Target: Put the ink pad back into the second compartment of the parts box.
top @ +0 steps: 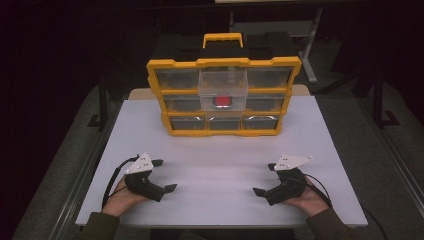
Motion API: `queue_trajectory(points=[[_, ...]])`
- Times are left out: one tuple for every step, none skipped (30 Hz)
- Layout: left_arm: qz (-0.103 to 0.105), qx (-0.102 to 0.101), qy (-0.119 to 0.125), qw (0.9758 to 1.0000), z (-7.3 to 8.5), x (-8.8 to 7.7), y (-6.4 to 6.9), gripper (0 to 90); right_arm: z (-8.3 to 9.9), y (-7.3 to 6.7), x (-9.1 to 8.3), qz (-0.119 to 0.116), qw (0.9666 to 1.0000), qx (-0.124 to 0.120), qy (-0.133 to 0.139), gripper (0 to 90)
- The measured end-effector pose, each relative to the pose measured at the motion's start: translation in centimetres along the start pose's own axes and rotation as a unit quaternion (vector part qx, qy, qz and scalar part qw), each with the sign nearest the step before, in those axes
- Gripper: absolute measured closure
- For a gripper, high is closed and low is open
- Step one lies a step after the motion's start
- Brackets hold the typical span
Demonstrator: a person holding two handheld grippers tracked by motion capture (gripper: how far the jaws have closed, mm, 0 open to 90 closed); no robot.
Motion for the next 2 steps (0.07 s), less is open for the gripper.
queue_trajectory(points=[[-0.002,0.004,-0.002,1.0,0.04,0.06,0.04,0.0,0.04,0.02,0.02,0.0,1.0,0.0,0.0,0.0],[-0.004,0.005,-0.003,1.0,0.06,0.12,0.04,0.0,0.11,0.05,0.06,0.0,1.0,0.001,-0.001,0.0]])
Point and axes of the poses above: each handheld gripper's, and its own axes: x roughly forward along the jaws, z roughly out of its underside, y roughly to its right, the point moved 9 cm from there along x, roughly forward along the jaws, and after that the axes turned 9 degrees about -z, right-handed, at the moved point
